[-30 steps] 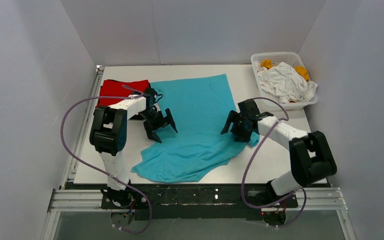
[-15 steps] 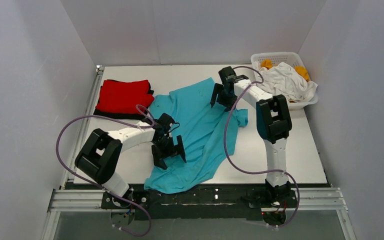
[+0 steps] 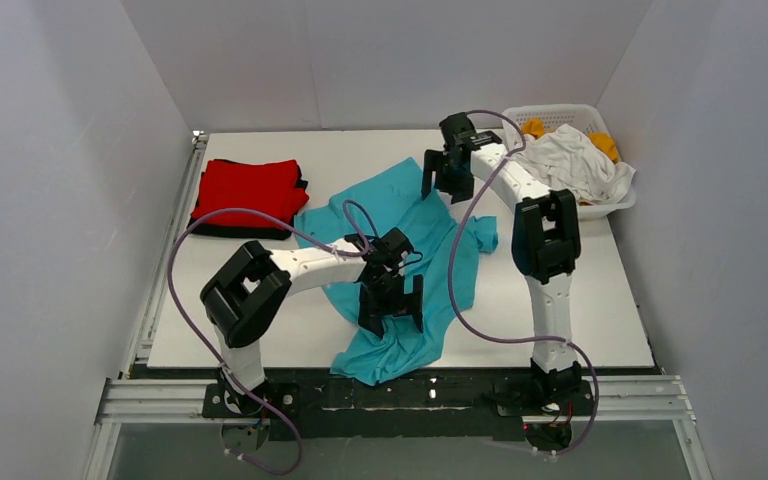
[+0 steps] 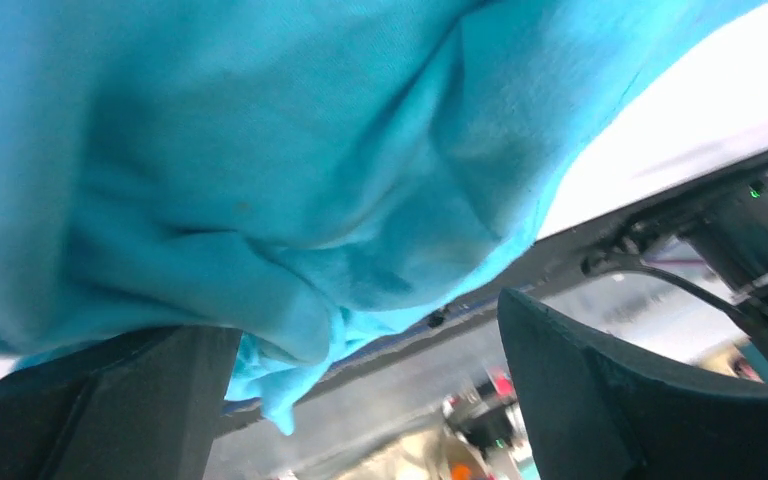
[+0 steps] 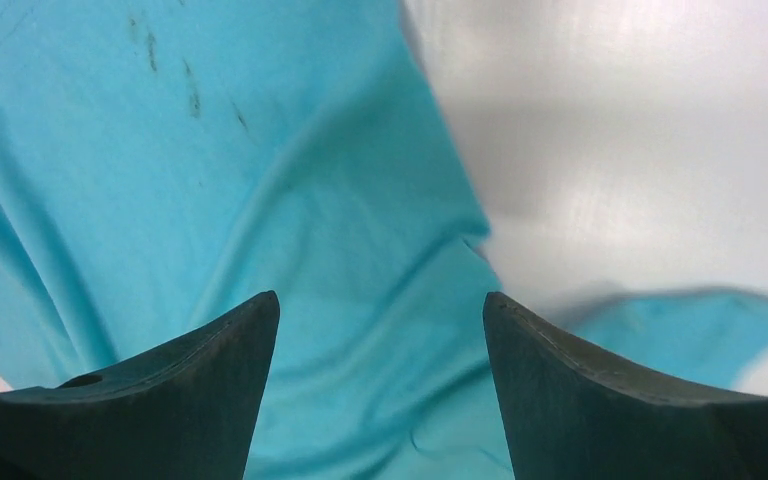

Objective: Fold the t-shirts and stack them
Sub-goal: Flatten out the tshirt

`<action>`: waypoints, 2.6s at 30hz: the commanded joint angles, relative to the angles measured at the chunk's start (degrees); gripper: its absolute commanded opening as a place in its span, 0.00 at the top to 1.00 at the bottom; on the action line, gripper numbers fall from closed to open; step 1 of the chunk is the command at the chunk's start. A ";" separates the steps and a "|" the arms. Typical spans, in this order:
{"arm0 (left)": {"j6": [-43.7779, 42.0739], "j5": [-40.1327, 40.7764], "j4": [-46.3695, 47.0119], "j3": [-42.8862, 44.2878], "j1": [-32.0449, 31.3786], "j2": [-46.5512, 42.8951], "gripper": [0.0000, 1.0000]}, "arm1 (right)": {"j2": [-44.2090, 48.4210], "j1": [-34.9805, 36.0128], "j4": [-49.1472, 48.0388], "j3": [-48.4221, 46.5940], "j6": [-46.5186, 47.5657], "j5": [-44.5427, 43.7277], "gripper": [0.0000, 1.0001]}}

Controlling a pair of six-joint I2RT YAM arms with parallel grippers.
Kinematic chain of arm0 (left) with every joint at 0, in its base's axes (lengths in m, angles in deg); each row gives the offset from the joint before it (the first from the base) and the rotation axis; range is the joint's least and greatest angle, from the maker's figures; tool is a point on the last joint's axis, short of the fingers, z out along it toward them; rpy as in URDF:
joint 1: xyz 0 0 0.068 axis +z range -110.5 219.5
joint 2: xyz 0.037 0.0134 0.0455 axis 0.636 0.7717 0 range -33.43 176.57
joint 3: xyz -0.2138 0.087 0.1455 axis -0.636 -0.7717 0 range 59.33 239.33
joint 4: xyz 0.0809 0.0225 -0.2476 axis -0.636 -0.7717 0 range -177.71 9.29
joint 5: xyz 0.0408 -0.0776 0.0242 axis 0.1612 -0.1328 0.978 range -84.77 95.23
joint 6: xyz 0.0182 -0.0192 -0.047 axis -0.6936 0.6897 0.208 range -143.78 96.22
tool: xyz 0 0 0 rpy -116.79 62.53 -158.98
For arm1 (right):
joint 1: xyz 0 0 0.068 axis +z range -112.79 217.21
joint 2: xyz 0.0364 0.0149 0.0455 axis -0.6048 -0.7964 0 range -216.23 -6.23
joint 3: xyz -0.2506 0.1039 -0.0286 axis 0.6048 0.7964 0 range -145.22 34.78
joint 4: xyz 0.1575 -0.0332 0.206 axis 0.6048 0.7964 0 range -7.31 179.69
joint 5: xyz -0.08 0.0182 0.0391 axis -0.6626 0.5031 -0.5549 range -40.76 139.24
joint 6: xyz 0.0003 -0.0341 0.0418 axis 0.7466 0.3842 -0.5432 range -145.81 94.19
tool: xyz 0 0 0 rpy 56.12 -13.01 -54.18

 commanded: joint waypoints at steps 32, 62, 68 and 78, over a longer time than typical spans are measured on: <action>-12.89 10.24 -13.11 3.44 29.32 6.53 0.02 | 21.16 3.76 -10.58 45.02 -13.37 -2.61 0.19; -6.28 36.09 -30.83 -7.07 19.15 -32.70 0.02 | 23.80 -7.34 3.53 5.94 4.02 -9.01 0.12; -2.76 33.85 -32.48 -23.15 32.72 -47.92 0.02 | 47.57 -7.35 -4.81 39.48 -5.04 -15.46 0.10; 0.56 21.27 -13.54 -35.43 44.38 -45.53 0.06 | 70.16 -7.43 -11.14 63.05 -11.69 -9.97 0.11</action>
